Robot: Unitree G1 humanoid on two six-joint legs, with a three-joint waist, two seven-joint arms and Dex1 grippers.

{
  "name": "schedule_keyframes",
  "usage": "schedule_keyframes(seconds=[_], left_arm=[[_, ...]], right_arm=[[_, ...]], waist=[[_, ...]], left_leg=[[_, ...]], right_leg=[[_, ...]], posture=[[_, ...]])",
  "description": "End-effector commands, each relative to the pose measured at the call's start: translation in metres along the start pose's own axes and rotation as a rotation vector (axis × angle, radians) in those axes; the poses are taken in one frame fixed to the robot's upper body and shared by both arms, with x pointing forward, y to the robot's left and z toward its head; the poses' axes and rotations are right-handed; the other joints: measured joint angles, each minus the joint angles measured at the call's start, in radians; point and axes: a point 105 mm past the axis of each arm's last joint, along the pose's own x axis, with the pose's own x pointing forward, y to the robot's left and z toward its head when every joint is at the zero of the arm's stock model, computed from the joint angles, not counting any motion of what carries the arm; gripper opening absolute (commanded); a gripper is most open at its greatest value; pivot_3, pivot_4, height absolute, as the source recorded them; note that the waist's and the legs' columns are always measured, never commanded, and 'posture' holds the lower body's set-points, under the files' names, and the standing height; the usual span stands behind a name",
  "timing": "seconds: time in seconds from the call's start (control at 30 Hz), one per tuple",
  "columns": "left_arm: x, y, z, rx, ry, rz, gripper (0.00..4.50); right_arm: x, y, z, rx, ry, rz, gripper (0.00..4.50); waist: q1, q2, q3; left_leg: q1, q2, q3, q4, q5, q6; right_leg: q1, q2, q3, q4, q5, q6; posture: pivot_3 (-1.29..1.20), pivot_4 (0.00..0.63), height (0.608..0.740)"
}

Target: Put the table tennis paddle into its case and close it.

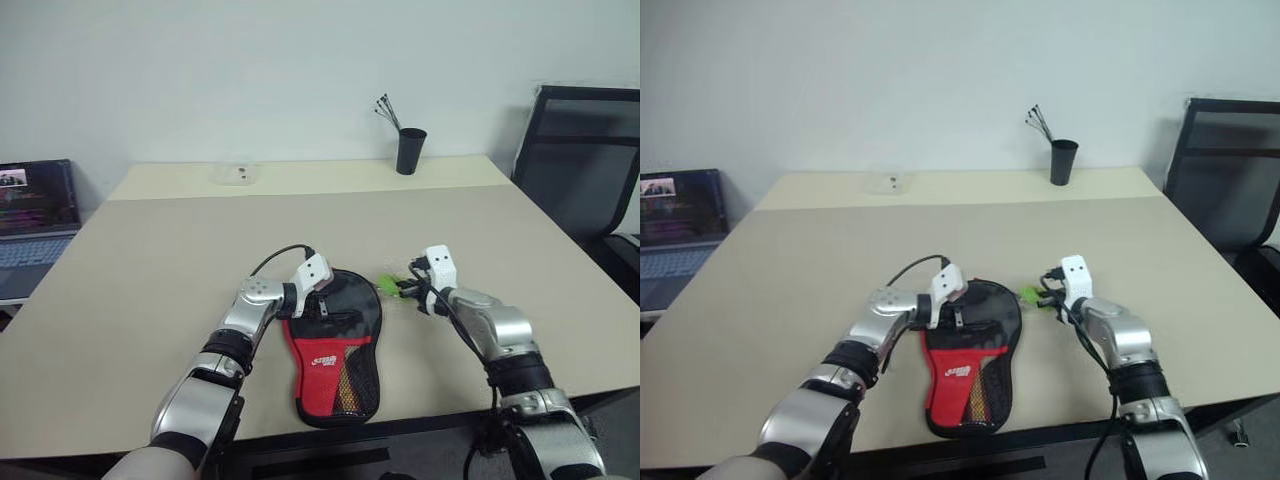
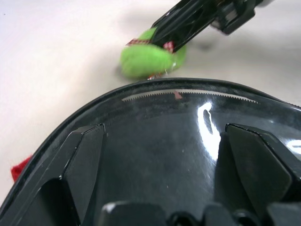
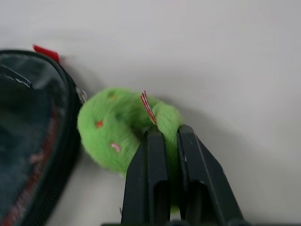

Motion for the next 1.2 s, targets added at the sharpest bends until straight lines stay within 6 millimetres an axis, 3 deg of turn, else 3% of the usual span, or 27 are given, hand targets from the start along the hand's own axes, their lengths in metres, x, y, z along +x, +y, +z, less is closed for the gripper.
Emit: schedule_keyframes(seconds=[0.03,0.27,0.33,0.4,0.57,0.93,1.2], left_arm=[[0.002,-0.01,-0.021,-0.051,0.07,-0.036,4.5],[0.01,-0.013,-0.021,-0.056,0.088,-0.058,4.5],[0.013,-0.014,-0.02,-0.052,0.091,-0.061,4.5],[0.018,-0.014,-0.017,-0.042,0.093,-0.065,4.5],[0.025,-0.016,-0.013,-0.03,0.094,-0.071,4.5],[0.029,-0.016,-0.013,-0.022,0.102,-0.067,4.5],[0.027,-0.015,-0.015,-0.022,0.108,-0.053,4.5]], right_arm=[[-0.024,-0.01,-0.007,-0.053,0.039,-0.021,0.02],[-0.067,0.015,-0.027,-0.125,0.131,0.083,0.02],[-0.076,0.03,-0.03,-0.139,0.151,0.153,0.02],[-0.093,0.059,-0.038,-0.176,0.193,0.292,0.02],[-0.12,0.087,-0.056,-0.227,0.275,0.444,0.02],[-0.162,0.11,-0.097,-0.219,0.425,0.643,0.02],[-0.172,0.135,-0.096,-0.218,0.399,0.769,0.02]], waist=[[0.002,0.002,-0.002],[0.005,0.005,-0.004],[0.006,0.005,-0.004],[0.009,0.005,-0.004],[0.011,0.004,-0.005],[0.022,0.004,-0.005],[0.022,0.004,-0.006]], left_leg=[[0.0,0.0,0.0,0.0,0.0,0.0],[0.0,-0.005,-0.001,0.0,0.0,0.001],[0.0,-0.005,-0.002,0.0,0.0,0.001],[0.0,-0.007,-0.002,0.0,-0.001,0.001],[-0.001,-0.011,-0.003,0.003,-0.002,0.004],[0.0,-0.012,-0.003,0.006,-0.007,0.011],[0.0,-0.012,-0.007,0.005,-0.008,0.012]], right_leg=[[0.0,0.0,0.0,0.0,0.0,0.0],[0.001,-0.002,0.0,-0.001,0.0,0.001],[0.002,-0.003,0.0,-0.001,0.0,0.001],[0.002,-0.004,0.0,-0.001,0.0,0.002],[0.002,-0.007,0.0,-0.003,-0.001,0.005],[0.009,-0.009,-0.002,-0.009,-0.001,0.007],[0.014,-0.009,-0.006,-0.017,0.0,0.009]], posture=[[0.0,0.15,0.74],[0.0,0.15,0.74],[0.0,0.15,0.74],[0.0,0.15,0.74],[0.0,0.15,0.74],[0.0,0.15,0.74],[0.0,0.15,0.74]])
